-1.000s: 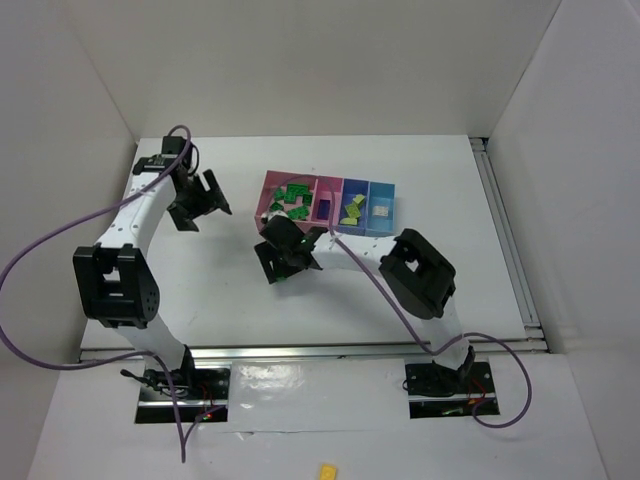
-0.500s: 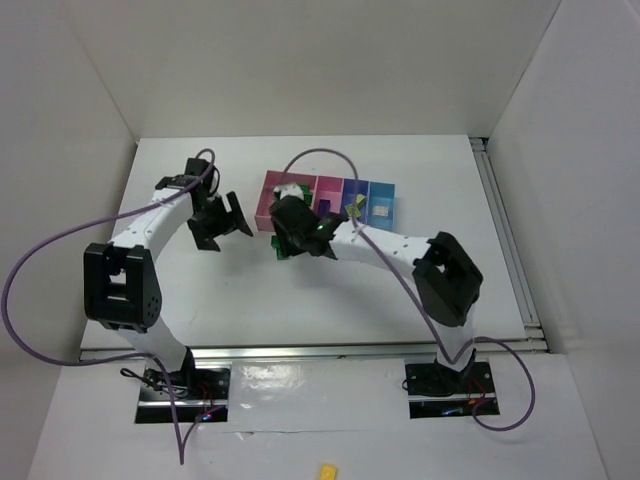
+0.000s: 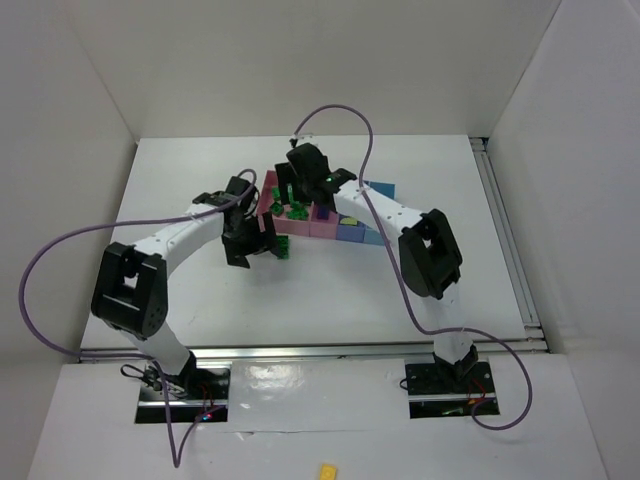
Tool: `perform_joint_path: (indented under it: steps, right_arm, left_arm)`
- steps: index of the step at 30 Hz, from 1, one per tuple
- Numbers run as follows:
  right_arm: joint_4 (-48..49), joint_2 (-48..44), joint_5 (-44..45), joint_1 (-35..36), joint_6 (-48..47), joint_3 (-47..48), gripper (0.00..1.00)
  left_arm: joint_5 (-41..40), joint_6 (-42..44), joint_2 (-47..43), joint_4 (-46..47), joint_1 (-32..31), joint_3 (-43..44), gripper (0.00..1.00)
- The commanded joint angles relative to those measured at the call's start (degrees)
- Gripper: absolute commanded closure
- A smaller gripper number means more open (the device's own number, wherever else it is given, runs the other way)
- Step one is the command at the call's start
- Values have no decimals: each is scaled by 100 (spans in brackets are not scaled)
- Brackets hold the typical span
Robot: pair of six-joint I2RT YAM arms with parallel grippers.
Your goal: Sort the legos into containers by color
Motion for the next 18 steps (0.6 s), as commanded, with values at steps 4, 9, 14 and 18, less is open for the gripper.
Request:
perform_joint_path:
  steps: [4,9,14,18]
  right_arm:
    - [227,-920,37,-315,108,-434,8]
    - [227,-1869,38,-553,311,-1462,8]
    - [113,-2670,90,-606,311,-2393,8]
    - [-2,-2855,90,-659,373,-2659,9]
  left_arm:
    - [-660,-319,694,179,-559,572,14]
    - [-863,-389,1239,232,-726,994,18]
    - [-1170,-389,1634,232,-779,1425,28]
    - [-1223,-442,1872,110,-841,1644,41]
